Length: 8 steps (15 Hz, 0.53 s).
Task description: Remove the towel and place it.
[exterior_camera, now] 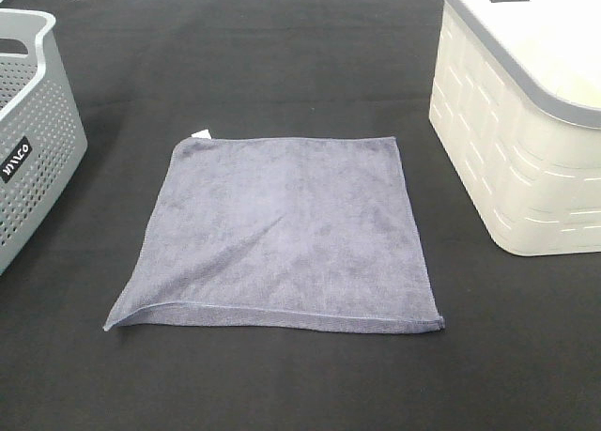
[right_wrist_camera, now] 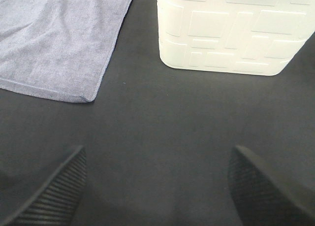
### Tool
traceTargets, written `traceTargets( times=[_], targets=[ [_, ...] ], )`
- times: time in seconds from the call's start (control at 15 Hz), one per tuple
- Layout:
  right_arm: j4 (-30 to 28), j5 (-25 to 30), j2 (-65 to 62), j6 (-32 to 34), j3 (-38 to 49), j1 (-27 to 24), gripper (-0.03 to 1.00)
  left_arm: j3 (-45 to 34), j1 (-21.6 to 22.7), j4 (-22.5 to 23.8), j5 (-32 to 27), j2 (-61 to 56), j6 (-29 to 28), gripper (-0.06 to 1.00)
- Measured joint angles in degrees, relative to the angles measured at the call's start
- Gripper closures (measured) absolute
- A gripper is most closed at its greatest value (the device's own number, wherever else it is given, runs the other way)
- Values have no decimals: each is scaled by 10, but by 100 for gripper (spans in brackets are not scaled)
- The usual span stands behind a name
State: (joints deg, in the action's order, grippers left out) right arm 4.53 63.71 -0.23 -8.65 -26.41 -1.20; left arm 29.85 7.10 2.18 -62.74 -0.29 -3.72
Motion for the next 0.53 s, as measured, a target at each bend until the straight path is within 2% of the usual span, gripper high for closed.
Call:
traceTargets(
  times=[0.53],
  targets=[
    [8, 0, 0, 9, 1, 0, 20, 0, 0, 3, 1, 0, 0, 25]
  ],
)
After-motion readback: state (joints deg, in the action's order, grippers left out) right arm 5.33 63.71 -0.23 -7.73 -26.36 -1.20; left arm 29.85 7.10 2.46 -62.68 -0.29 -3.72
